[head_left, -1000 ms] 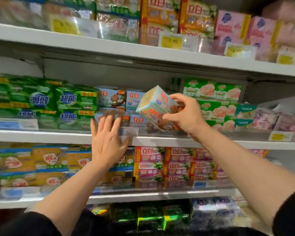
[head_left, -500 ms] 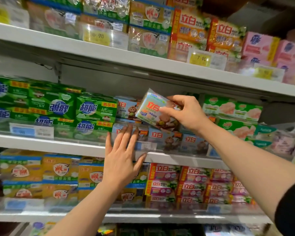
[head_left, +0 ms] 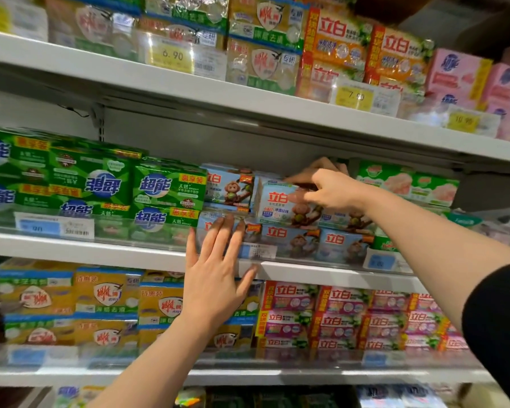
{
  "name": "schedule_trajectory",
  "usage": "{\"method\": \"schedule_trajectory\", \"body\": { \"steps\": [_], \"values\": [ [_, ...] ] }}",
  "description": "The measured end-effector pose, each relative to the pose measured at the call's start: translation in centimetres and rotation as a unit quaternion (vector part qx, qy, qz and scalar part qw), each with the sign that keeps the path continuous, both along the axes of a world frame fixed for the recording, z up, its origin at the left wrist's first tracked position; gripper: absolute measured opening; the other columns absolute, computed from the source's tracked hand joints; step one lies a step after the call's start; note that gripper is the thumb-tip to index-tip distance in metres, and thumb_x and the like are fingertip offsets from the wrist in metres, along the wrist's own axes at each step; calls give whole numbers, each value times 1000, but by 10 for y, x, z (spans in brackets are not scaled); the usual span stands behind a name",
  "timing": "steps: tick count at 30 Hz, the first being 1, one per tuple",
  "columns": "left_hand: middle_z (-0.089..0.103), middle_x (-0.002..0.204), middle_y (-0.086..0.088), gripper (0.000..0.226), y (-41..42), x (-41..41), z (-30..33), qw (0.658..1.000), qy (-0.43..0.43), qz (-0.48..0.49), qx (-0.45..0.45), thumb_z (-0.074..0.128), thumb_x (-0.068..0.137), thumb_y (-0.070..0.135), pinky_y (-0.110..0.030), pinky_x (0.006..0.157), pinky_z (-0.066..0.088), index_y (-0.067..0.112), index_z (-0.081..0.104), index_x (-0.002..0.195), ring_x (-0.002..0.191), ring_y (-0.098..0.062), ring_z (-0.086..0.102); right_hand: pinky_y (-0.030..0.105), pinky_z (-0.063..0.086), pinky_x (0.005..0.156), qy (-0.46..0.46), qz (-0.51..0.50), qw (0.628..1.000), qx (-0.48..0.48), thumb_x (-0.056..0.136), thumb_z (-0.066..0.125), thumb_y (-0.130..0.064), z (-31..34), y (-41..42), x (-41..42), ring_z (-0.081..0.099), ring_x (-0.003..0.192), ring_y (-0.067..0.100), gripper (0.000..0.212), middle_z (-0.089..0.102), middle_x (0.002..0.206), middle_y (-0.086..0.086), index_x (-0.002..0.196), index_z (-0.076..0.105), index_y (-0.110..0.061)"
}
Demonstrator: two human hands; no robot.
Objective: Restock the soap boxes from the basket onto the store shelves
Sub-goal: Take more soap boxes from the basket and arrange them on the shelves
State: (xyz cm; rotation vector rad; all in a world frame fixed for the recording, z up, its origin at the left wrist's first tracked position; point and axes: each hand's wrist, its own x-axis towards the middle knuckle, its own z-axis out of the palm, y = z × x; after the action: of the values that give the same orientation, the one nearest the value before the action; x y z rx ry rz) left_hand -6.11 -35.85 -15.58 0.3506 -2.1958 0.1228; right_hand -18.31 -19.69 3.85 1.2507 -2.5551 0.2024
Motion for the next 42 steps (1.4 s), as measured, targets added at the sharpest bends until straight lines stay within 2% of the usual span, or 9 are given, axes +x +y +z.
{"method": "schedule_trajectory", "body": {
  "steps": [4,10,14,20,23,27,30,36,42],
  "values": [
    [39,152,-6,71,0,0,0,1000,-5,3,2,25,95,63,-56,118,7,17,39,147,144,-25,28,40,1,113,23,24,998,-44,95,51,-44,-7,1,-11,24,132,18,37,52,133,-6,131,54,-36],
    [38,153,-6,72,0,-1,0,1000,0,2,0,25,94,64,-56,118,7,17,38,147,144,-25,29,49,22,113,35,42,998,-22,86,63,-47,-18,6,-15,42,125,21,56,53,129,-3,138,43,-41],
    [38,153,-6,72,0,-1,-1,1000,8,1,-4,24,94,64,-56,118,8,17,39,147,144,-25,29,33,39,104,2,60,996,-60,87,67,-41,-26,9,-17,47,125,21,60,48,140,0,140,41,-39],
    [35,155,-6,72,-1,-2,-1,1000,10,0,-4,24,94,63,-56,118,7,17,37,148,145,-25,27,33,37,104,35,63,996,-49,89,64,-41,-29,11,-18,42,130,24,63,44,145,2,144,34,-40],
    [32,156,-6,71,0,-2,-3,1000,20,-17,5,30,93,61,-57,118,7,18,33,150,147,-25,22,40,41,102,95,23,989,-107,86,67,-40,-36,20,-12,46,125,30,70,50,139,10,147,33,-32],
    [24,159,-7,68,30,-2,-6,991,81,-107,13,42,93,48,-56,118,6,16,29,152,149,-25,12,36,37,99,132,8,963,-237,80,65,-53,-56,68,6,46,123,27,76,53,133,10,142,42,-15],
    [24,159,-6,66,82,-14,-4,977,75,-201,-3,46,92,41,-56,117,13,13,32,150,149,-23,14,30,32,101,124,-11,968,-218,77,59,-58,-84,131,26,44,126,21,76,52,136,5,140,46,-16],
    [41,150,-12,59,240,-40,-7,882,32,-470,-20,53,85,29,-48,116,28,8,46,139,142,-27,30,19,37,94,100,-156,966,-180,80,58,-58,-138,314,89,52,110,10,54,60,115,-7,119,63,-20],
    [53,137,-15,50,416,-28,-37,754,-55,-654,-43,65,75,19,-45,114,29,4,59,123,139,-31,33,17,38,81,72,-383,903,-183,82,56,-50,-190,482,193,61,92,17,43,68,95,1,97,70,-13]
  ]
}}
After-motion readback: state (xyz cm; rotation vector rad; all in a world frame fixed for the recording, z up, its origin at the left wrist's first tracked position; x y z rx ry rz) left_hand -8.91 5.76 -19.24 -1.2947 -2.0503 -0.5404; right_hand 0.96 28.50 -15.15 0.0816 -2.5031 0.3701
